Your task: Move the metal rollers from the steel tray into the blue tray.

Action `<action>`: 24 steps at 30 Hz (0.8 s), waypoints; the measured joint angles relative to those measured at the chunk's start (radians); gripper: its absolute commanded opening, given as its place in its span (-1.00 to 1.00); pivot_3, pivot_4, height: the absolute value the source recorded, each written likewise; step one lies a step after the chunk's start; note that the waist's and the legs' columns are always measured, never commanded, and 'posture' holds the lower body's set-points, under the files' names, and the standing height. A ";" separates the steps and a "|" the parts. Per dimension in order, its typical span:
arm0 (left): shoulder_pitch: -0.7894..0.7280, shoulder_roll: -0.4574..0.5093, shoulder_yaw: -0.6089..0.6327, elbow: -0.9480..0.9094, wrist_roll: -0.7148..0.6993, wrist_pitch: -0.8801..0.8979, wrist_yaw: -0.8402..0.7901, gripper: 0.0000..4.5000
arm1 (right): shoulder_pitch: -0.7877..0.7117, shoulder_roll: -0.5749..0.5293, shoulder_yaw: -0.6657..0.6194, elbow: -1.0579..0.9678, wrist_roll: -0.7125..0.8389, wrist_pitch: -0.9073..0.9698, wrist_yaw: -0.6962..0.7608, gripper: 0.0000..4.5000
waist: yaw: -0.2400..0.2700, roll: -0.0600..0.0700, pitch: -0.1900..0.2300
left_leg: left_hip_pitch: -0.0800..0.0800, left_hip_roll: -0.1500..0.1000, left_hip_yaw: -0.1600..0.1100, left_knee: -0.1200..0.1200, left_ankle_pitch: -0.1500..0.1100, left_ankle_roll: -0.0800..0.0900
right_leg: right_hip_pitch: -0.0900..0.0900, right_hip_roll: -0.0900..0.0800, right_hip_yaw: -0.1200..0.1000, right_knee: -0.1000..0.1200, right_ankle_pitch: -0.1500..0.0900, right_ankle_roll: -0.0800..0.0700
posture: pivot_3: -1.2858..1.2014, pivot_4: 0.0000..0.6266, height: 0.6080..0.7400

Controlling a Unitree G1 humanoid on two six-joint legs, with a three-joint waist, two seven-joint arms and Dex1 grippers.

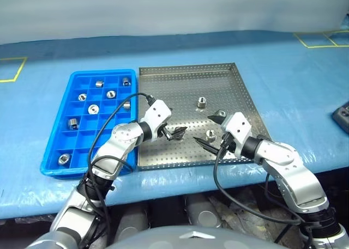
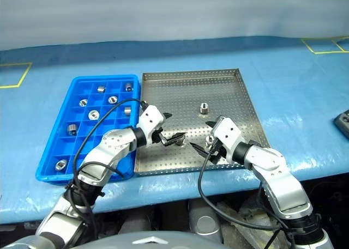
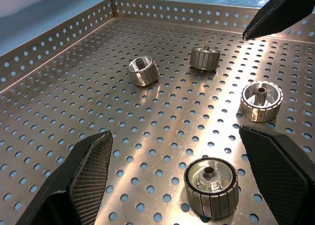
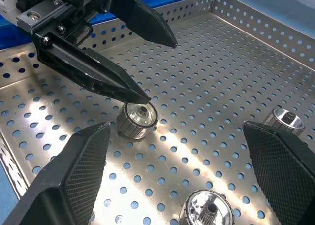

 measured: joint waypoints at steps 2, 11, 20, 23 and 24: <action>0.000 0.000 -0.002 0.011 0.005 0.014 0.001 0.98 | -0.001 0.001 0.002 0.000 -0.001 0.000 0.001 1.00 | -0.002 0.000 0.000 | 0.000 0.000 0.000 0.000 0.000 0.000 | 0.000 0.000 0.000 0.000 0.000 0.000 | -0.18 -0.52 1.00; 0.000 -0.003 -0.051 0.036 0.036 0.059 -0.009 0.98 | -0.014 0.013 0.019 0.002 -0.005 -0.002 0.001 1.00 | -0.001 0.000 0.000 | 0.000 0.000 0.000 0.000 0.000 0.000 | 0.000 0.000 0.001 0.000 0.000 0.000 | -0.18 -0.52 1.00; 0.000 -0.025 -0.059 0.081 0.036 0.103 -0.005 0.72 | -0.014 0.019 0.028 0.006 -0.010 -0.007 0.001 1.00 | -0.001 0.000 0.000 | 0.000 0.000 0.000 0.000 0.000 0.000 | 0.000 0.000 0.001 0.000 0.000 0.000 | -0.18 -0.52 1.00; 0.000 -0.030 -0.059 0.085 0.036 0.103 -0.005 0.45 | -0.014 0.021 0.028 0.006 -0.011 -0.008 0.001 1.00 | -0.001 0.000 0.000 | 0.000 0.000 0.000 0.000 0.000 0.000 | 0.000 0.000 0.001 0.000 0.000 0.000 | -0.18 -0.52 1.00; 0.000 -0.035 -0.058 0.085 0.035 0.103 -0.004 0.45 | -0.015 0.022 0.029 0.006 -0.012 -0.008 0.001 1.00 | -0.001 0.000 0.000 | 0.000 0.000 0.000 0.000 0.000 0.000 | 0.000 0.000 0.001 0.000 0.000 0.001 | -0.18 -0.52 1.00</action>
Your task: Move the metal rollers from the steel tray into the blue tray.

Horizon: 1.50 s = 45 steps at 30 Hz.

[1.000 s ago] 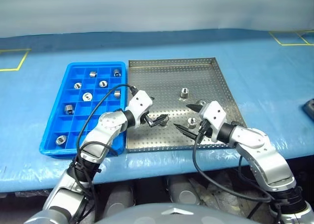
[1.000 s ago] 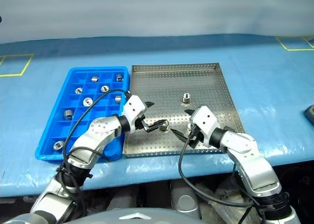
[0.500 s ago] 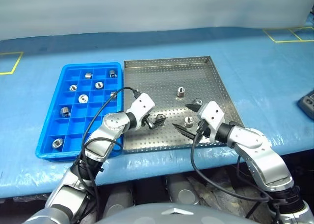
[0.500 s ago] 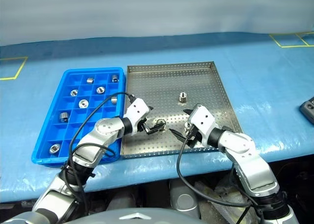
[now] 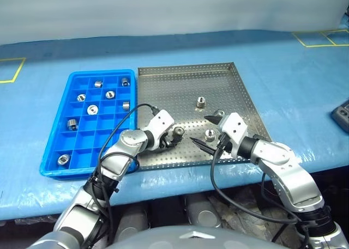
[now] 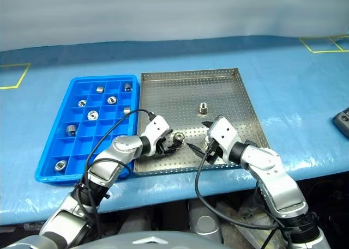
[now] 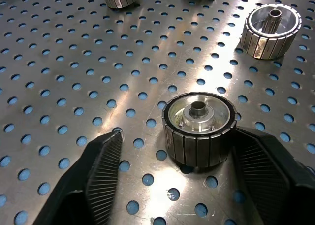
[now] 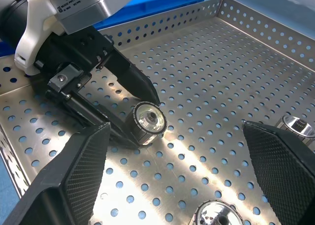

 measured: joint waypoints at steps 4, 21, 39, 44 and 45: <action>0.000 -0.011 0.001 0.000 0.000 0.001 0.010 0.45 | -0.003 0.003 0.009 0.003 -0.005 -0.001 0.001 1.00 | 0.000 0.000 0.000 | 0.000 0.000 0.000 0.000 0.000 0.000 | 0.000 0.000 0.000 0.000 0.000 0.000 | -0.17 -0.52 1.00; 0.002 -0.031 0.021 0.000 -0.009 0.019 0.043 -0.20 | -0.028 0.004 0.021 0.012 -0.007 -0.013 0.003 1.00 | 0.009 0.000 0.000 | 0.000 0.000 0.000 0.000 0.000 0.000 | 0.000 0.000 0.000 0.000 0.000 0.000 | -0.16 -0.52 1.00; 0.154 0.131 0.499 -0.444 -0.043 0.314 0.291 -0.20 | -0.113 0.054 0.096 0.075 0.012 -0.035 0.109 1.00 | 0.053 0.000 0.000 | 0.000 0.000 -0.001 0.000 0.000 0.000 | -0.001 -0.001 -0.001 0.000 0.000 0.000 | -0.04 -0.52 1.00; 0.231 0.158 0.543 -0.511 -0.028 0.404 0.338 -0.20 | -0.125 0.057 0.099 0.083 0.014 -0.036 0.131 1.00 | 0.100 0.000 0.001 | -0.001 0.000 -0.003 0.000 0.000 0.000 | -0.001 -0.002 -0.003 0.000 0.000 0.000 | -0.03 -0.52 1.00; 0.235 0.159 0.542 -0.518 -0.027 0.413 0.341 -0.20 | -0.129 0.057 0.099 0.083 0.014 -0.036 0.132 1.00 | 0.108 0.000 0.001 | -0.001 -0.001 -0.003 0.000 0.000 0.000 | -0.001 -0.002 -0.003 0.000 0.000 0.000 | -0.03 -0.52 1.00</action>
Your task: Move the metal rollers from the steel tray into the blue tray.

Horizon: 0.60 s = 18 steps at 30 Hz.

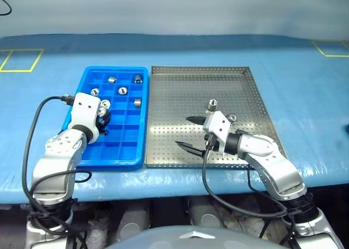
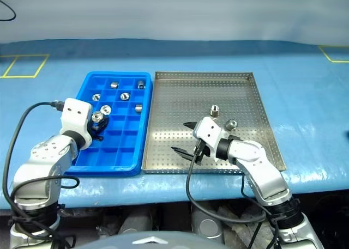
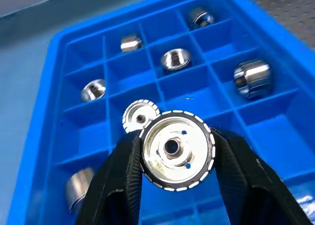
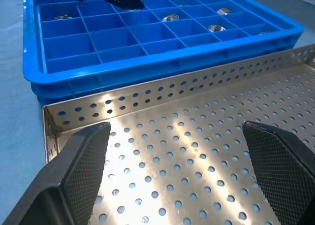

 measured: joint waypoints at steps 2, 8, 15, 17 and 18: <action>0.010 0.004 -0.002 -0.005 0.001 0.009 0.006 -0.20 | -0.006 0.001 0.000 0.001 0.000 0.000 0.004 1.00 | 0.009 0.000 0.000 | 0.000 0.000 0.000 0.000 0.000 0.000 | 0.000 0.000 0.000 0.000 0.000 0.000 | -0.03 -0.52 1.00; 0.034 0.005 -0.020 -0.004 -0.001 0.022 0.007 -0.20 | -0.011 0.001 0.000 0.003 0.000 0.000 0.013 1.00 | 0.016 0.000 0.000 | 0.000 0.000 0.000 0.000 0.000 0.000 | 0.000 -0.001 0.000 0.000 0.000 -0.001 | -0.04 -0.52 1.00; 0.076 -0.001 -0.027 -0.004 -0.003 0.022 0.008 -0.20 | -0.010 0.000 0.000 0.003 -0.002 0.000 0.004 1.00 | 0.015 0.000 0.000 | 0.000 0.001 0.000 0.000 0.000 -0.001 | 0.000 -0.001 -0.001 0.000 0.000 -0.001 | -0.04 -0.52 1.00; 0.082 -0.003 -0.027 -0.004 -0.004 0.021 0.009 -0.20 | -0.010 0.000 -0.001 0.003 -0.003 0.000 -0.001 1.00 | 0.014 0.000 0.000 | 0.000 0.001 0.000 0.000 0.000 -0.001 | 0.000 -0.001 -0.001 0.000 0.000 -0.001 | -0.04 -0.52 1.00; 0.082 -0.003 -0.027 -0.004 -0.004 0.021 0.010 -0.04 | -0.010 0.000 -0.001 0.003 -0.003 0.000 -0.002 1.00 | 0.014 0.000 0.000 | 0.000 0.001 0.000 0.000 0.000 -0.001 | 0.000 -0.001 -0.001 0.000 0.000 -0.001 | -0.04 -0.52 1.00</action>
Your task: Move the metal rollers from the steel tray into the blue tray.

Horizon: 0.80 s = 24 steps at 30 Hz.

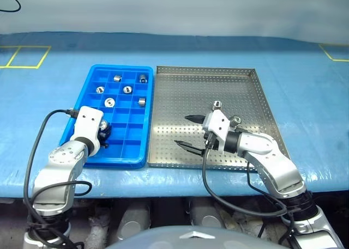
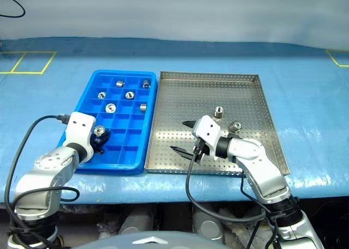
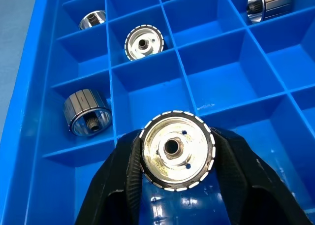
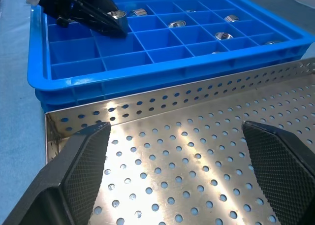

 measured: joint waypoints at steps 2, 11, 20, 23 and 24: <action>0.002 0.000 0.000 0.000 0.001 -0.001 0.005 0.23 | 0.000 0.000 0.000 0.000 0.000 0.000 -0.002 1.00 | -0.001 0.000 0.000 | 0.000 0.000 0.000 0.000 0.000 0.000 | 0.000 0.000 0.000 0.000 0.000 0.000 | -0.04 -0.52 1.00; -0.018 -0.049 0.004 0.000 -0.025 -0.064 0.010 0.81 | -0.005 0.020 -0.012 0.006 -0.008 -0.002 -0.046 1.00 | 0.001 0.000 0.000 | 0.000 0.000 0.000 0.000 0.000 0.000 | 0.000 0.000 0.000 0.000 0.000 0.000 | -0.05 -0.52 1.00; -0.099 -0.086 -0.191 -0.003 -0.125 -0.421 -0.202 0.81 | -0.077 0.077 -0.140 0.147 -0.092 0.042 -0.283 1.00 | -0.004 0.001 0.000 | 0.000 0.000 0.002 -0.001 0.000 -0.001 | 0.000 -0.001 0.001 0.000 0.003 -0.006 | -0.07 -0.52 1.00; -0.123 -0.067 -0.276 0.050 -0.123 -0.496 -0.270 0.81 | -0.119 0.121 -0.212 0.222 -0.116 0.105 -0.411 1.00 | -0.008 0.002 -0.001 | 0.000 0.000 0.004 -0.001 0.000 -0.001 | 0.000 0.002 0.001 0.001 0.002 -0.007 | -0.07 -0.52 1.00; -0.127 -0.054 -0.305 0.066 -0.122 -0.512 -0.295 0.81 | -0.122 0.121 -0.220 0.234 -0.127 0.126 -0.432 1.00 | -0.010 0.002 -0.001 | 0.000 0.000 0.004 -0.001 0.000 0.000 | 0.000 0.002 0.001 0.001 0.002 -0.007 | -0.08 -0.52 1.00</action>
